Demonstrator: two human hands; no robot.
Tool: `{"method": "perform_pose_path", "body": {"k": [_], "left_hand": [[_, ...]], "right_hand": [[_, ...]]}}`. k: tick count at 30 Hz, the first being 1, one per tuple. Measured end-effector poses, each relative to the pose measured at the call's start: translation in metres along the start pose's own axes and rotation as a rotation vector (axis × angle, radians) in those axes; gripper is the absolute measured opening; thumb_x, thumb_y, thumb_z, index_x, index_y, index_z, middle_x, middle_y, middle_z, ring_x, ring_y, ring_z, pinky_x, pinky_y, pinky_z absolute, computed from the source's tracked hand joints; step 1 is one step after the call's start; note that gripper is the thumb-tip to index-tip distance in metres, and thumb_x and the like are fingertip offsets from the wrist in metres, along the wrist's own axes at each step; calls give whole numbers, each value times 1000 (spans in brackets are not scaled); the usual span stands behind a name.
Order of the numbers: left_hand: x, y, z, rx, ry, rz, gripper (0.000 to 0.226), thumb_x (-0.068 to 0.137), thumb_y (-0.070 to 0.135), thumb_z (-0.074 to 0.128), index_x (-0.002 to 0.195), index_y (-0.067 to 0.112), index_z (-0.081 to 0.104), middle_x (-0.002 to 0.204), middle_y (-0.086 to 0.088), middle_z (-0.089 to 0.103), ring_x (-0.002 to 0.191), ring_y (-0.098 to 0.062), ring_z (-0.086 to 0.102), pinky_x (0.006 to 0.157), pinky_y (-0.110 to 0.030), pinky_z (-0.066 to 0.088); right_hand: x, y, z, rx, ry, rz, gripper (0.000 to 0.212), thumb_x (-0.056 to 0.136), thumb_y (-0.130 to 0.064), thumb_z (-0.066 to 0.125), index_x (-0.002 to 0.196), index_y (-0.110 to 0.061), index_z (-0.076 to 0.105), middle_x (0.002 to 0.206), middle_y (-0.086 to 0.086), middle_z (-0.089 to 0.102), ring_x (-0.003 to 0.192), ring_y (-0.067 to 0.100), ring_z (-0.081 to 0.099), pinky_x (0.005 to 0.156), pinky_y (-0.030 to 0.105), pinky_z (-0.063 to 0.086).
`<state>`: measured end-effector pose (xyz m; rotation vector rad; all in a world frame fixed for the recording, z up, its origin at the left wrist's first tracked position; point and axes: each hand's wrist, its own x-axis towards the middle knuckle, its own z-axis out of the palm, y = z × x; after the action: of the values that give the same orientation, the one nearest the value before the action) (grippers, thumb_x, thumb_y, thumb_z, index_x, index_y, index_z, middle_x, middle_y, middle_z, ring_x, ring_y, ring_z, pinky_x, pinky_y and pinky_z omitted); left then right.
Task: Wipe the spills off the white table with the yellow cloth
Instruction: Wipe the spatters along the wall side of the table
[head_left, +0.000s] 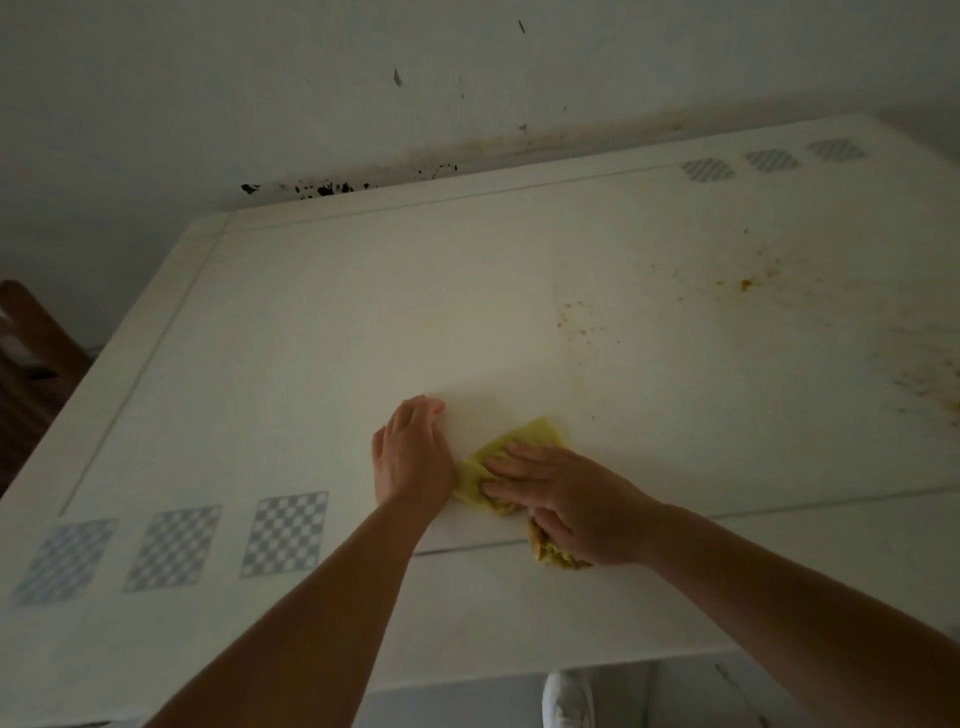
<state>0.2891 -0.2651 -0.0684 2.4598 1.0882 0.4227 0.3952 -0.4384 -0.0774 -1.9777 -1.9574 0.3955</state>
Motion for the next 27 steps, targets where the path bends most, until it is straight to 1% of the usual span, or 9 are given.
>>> {"method": "perform_pose_path", "body": {"k": [4,7,10,12,15,17,20,23,27], "left_hand": [[-17,-2,6,69,-56,23,42,90,20,35,132,20,43,149,-2,35,141,-18,23,113,-39,16],[-17,-5,8,117,-69,37,48,92,26,32,139,21,33,154,-2,28,143,-18,17,115,-41,13],[-16,-5,10,169,-93,52,50,92,31,28,142,23,26,156,-1,21,144,-18,11,115,-42,12],[-15,-4,11,202,-119,51,51,93,34,26,143,25,24,157,0,17,145,-17,9,116,-43,11],[-15,-3,12,237,-139,34,51,93,36,24,143,27,22,158,2,15,145,-17,7,115,-44,10],[-14,-1,12,237,-145,21,51,93,36,23,143,28,21,158,2,15,145,-17,6,115,-44,10],[-15,3,11,233,-146,6,51,93,37,22,143,28,21,157,3,15,145,-17,6,116,-44,10],[-15,3,12,217,-134,-18,50,93,39,22,143,31,20,157,6,15,145,-15,6,116,-42,9],[-15,3,15,218,-150,-43,51,93,38,22,143,34,16,158,8,11,145,-13,2,116,-40,6]], "right_hand": [[-40,-4,0,-21,22,23,49,94,-22,34,142,-32,28,154,-10,19,142,7,2,116,28,1],[-64,0,-5,-14,47,50,47,94,-20,35,140,-31,33,154,-9,21,141,6,2,112,21,-5],[-87,9,-17,9,107,101,39,92,-16,40,128,-26,46,150,-4,32,140,8,13,114,24,6],[-98,17,-23,-19,121,138,34,91,-16,41,123,-26,49,148,-3,35,140,10,17,114,28,14],[-101,24,-25,-90,100,141,36,90,-17,42,125,-25,46,147,-1,36,140,16,21,115,31,15],[-94,28,-24,-116,77,149,41,90,-20,40,131,-26,41,150,-1,31,142,16,16,116,33,13],[-72,40,-26,-130,64,168,48,92,-23,36,139,-27,31,155,-4,20,143,14,6,116,30,4],[-40,61,-30,-119,89,206,50,93,-24,34,141,-28,26,156,-4,17,144,14,5,114,26,0],[-3,93,-35,-108,119,269,51,92,-26,34,142,-30,23,157,-5,15,144,14,5,117,31,6]]}}
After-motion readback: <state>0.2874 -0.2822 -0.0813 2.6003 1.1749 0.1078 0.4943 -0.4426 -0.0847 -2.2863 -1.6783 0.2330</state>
